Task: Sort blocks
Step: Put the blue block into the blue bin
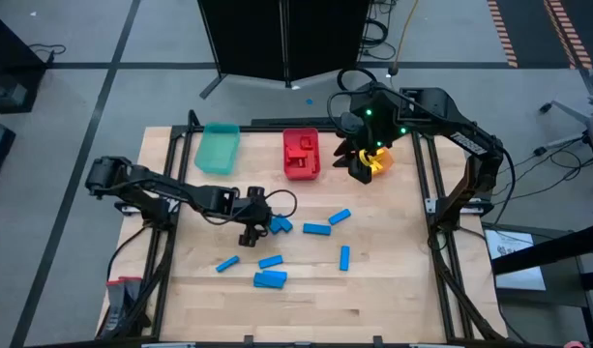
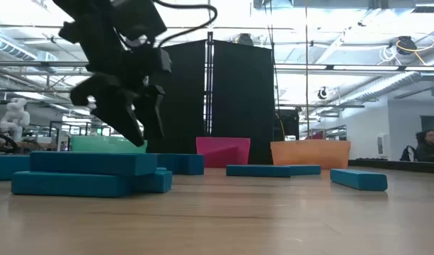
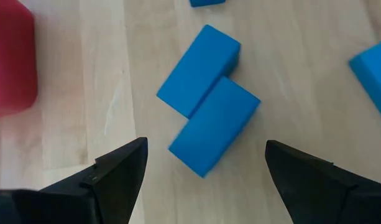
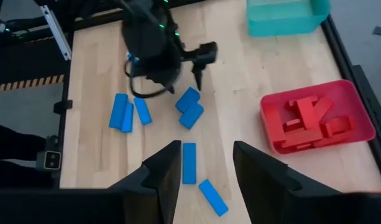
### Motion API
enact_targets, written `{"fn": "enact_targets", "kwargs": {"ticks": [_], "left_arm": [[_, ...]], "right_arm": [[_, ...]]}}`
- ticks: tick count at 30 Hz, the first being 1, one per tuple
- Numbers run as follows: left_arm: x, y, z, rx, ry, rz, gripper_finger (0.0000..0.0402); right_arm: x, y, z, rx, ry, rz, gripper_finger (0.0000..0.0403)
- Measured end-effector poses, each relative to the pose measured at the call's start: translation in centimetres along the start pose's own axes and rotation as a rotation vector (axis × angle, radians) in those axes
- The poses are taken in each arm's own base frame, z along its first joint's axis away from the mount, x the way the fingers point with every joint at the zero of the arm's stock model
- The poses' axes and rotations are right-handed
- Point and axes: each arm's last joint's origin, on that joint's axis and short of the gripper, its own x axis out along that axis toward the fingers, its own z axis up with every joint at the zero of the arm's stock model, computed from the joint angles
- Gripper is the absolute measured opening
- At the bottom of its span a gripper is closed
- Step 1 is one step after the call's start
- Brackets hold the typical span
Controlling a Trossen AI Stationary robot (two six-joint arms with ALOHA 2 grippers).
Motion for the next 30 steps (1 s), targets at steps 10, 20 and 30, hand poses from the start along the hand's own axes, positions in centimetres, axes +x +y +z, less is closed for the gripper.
{"fn": "enact_targets", "kwargs": {"ticks": [10,20,30], "left_arm": [[1.6,0.7,0.0,-0.045,-0.005,-0.036,0.0331],[-3.3,1.6,1.4,-0.184,-0.149,0.019,0.0331],[-9.0,2.3,1.2,-0.214,-0.325,0.095,0.0331]], "right_arm": [[0.1,0.6,-0.6,0.008,0.061,0.008,0.0144],[7.1,-0.2,-4.7,-0.038,0.361,-0.182,0.0144],[18.5,-1.4,-14.5,-0.175,0.54,-0.01,0.0144]]}}
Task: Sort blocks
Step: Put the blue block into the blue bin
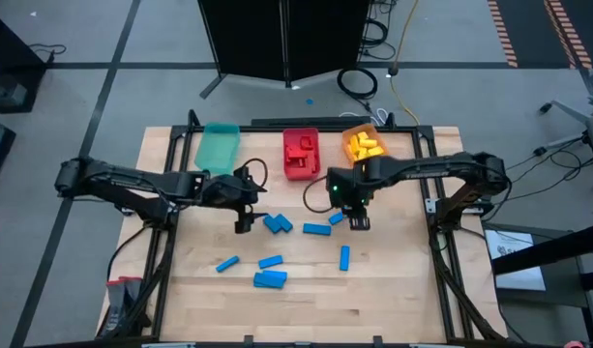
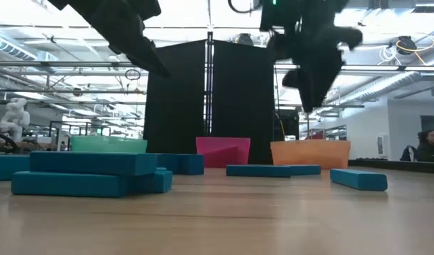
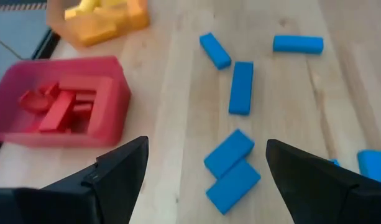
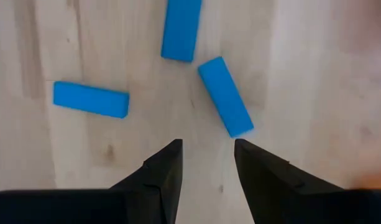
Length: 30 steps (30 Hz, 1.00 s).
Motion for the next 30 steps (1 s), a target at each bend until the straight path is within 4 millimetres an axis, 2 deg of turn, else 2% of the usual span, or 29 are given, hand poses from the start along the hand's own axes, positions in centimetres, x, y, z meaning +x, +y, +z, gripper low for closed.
{"fn": "enact_targets", "kwargs": {"ticks": [4,10,16,19,26,30], "left_arm": [[-0.2,0.1,-0.1,0.0,0.009,0.021,0.0331],[0.0,0.1,-0.3,-0.041,0.024,0.032,0.0331],[0.0,0.1,-0.5,-0.06,0.051,0.043,0.0331],[-0.1,0.1,-0.8,-0.065,0.077,0.048,0.0331],[-0.1,0.2,-0.8,-0.065,0.078,0.06,0.0331],[-0.1,0.2,-0.8,-0.064,0.078,0.066,0.0331]], "right_arm": [[2.9,-0.4,-0.4,-0.03,-0.061,-0.007,0.0144],[4.5,-0.6,0.6,-0.068,-0.19,-0.023,0.0144],[6.4,-0.5,0.6,-0.123,-0.099,-0.025,0.0149],[6.4,-0.3,0.5,-0.189,-0.076,-0.052,0.0171],[6.5,-0.1,0.5,-0.242,-0.055,-0.136,0.0259],[6.5,-0.1,0.4,-0.272,-0.048,-0.141,0.0281]]}}
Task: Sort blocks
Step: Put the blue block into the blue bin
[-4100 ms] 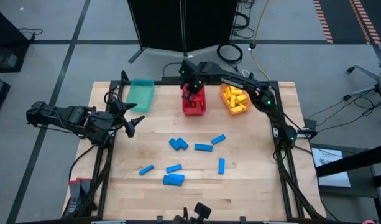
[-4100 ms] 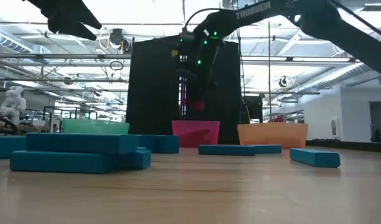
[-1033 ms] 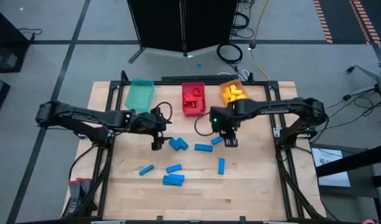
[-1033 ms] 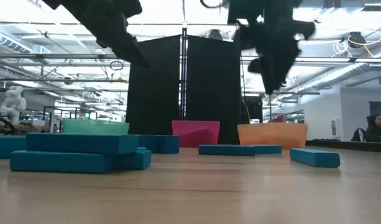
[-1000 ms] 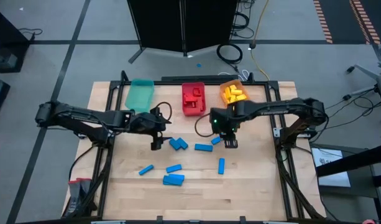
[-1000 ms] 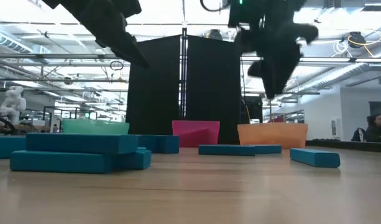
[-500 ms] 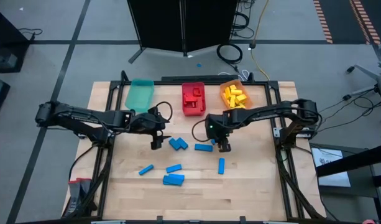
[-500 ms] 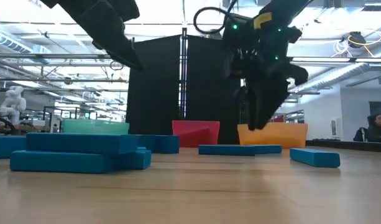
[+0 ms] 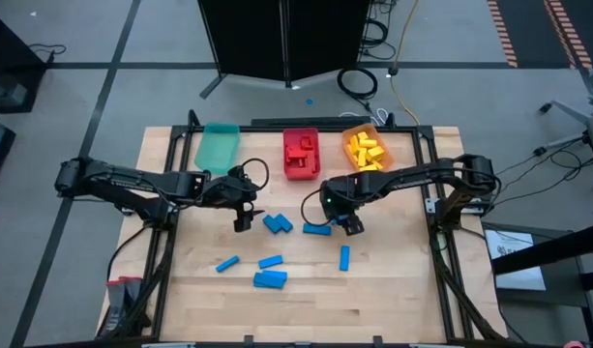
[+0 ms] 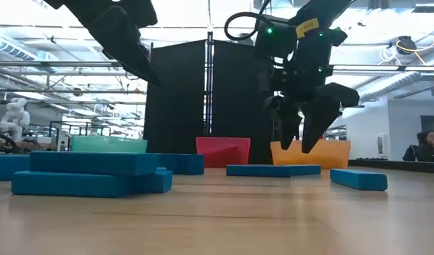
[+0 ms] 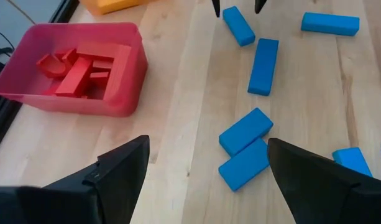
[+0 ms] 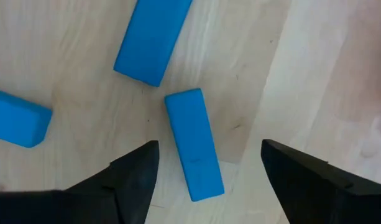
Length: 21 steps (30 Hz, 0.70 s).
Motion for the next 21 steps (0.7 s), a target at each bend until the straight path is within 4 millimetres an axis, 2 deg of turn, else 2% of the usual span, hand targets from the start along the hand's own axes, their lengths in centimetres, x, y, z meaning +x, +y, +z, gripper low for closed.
{"fn": "enact_targets", "kwargs": {"ticks": [3,10,14,16,20,21], "left_arm": [[0.0,0.0,0.0,-0.001,0.0,0.001,0.0331],[0.0,0.0,0.0,-0.002,0.003,0.005,0.0331],[0.0,0.0,-0.3,0.004,0.029,0.011,0.0331],[0.0,0.1,-0.4,0.007,0.038,0.022,0.0331],[0.0,0.1,-0.5,0.013,0.049,0.037,0.0331],[0.0,0.1,-0.5,0.013,0.049,0.037,0.0331]], "right_arm": [[0.6,0.0,0.0,-0.019,0.021,0.014,0.0274],[3.6,0.1,-0.3,-0.012,0.131,0.049,0.0249],[4.3,0.1,-0.4,-0.009,0.159,0.043,0.0231],[4.4,0.2,-0.4,-0.003,0.169,0.038,0.0199],[4.5,0.2,-0.5,-0.001,0.176,0.042,0.0089],[4.5,0.2,-0.5,0.005,0.176,0.04,0.0077]]}}
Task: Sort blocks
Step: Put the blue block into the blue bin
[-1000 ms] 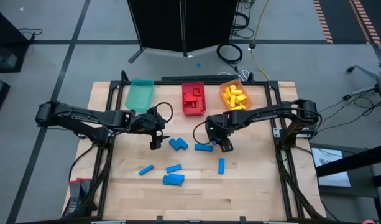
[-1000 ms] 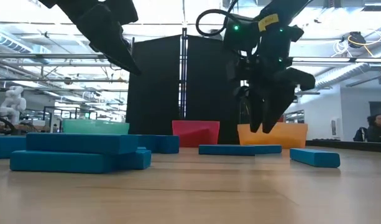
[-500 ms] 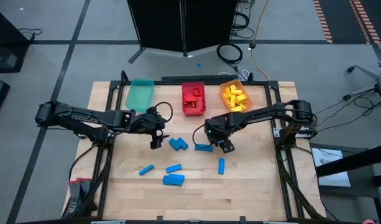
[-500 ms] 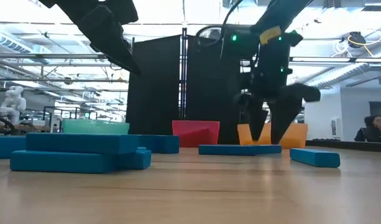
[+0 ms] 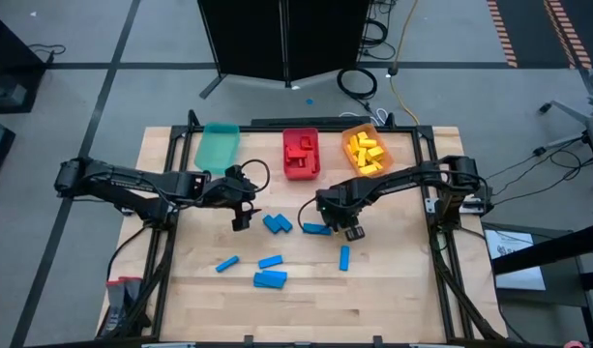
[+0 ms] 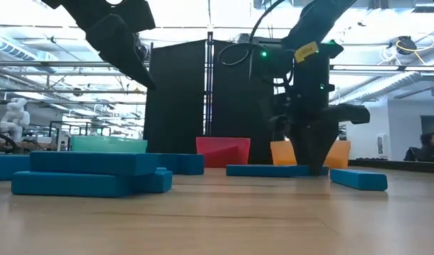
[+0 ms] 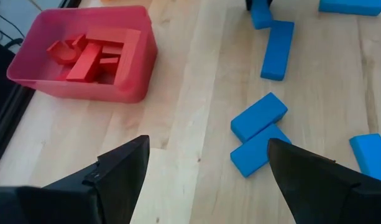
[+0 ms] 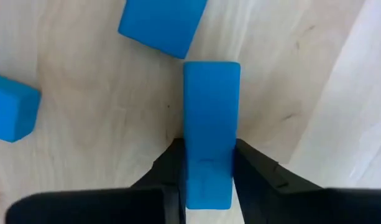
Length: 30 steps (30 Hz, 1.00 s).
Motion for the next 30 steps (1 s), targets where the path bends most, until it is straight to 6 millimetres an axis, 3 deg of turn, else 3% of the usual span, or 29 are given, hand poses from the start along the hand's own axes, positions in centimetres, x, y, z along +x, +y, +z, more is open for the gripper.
{"fn": "enact_targets", "kwargs": {"ticks": [6,11,15,22,30], "left_arm": [[0.0,0.0,0.0,-0.001,-0.005,0.0,0.0331],[-0.1,0.1,0.3,-0.009,-0.035,0.015,0.0331],[-0.8,0.2,1.2,-0.038,-0.142,0.013,0.0331],[-3.2,0.8,4.1,-0.136,-0.487,0.024,0.0331],[-5.3,1.7,6.2,-0.265,-0.777,0.016,0.0331]], "right_arm": [[-0.1,-0.1,0.0,0.098,-0.005,-0.016,0.0079],[-2.4,-0.5,0.2,0.185,-0.077,-0.082,0.0079],[-7.3,-1.3,0.9,0.26,-0.254,-0.123,0.0079],[-15.8,-2.5,2.5,0.371,-0.627,-0.218,0.0079],[-22.5,-3.5,4.2,0.406,-0.918,-0.363,0.0079]]}}
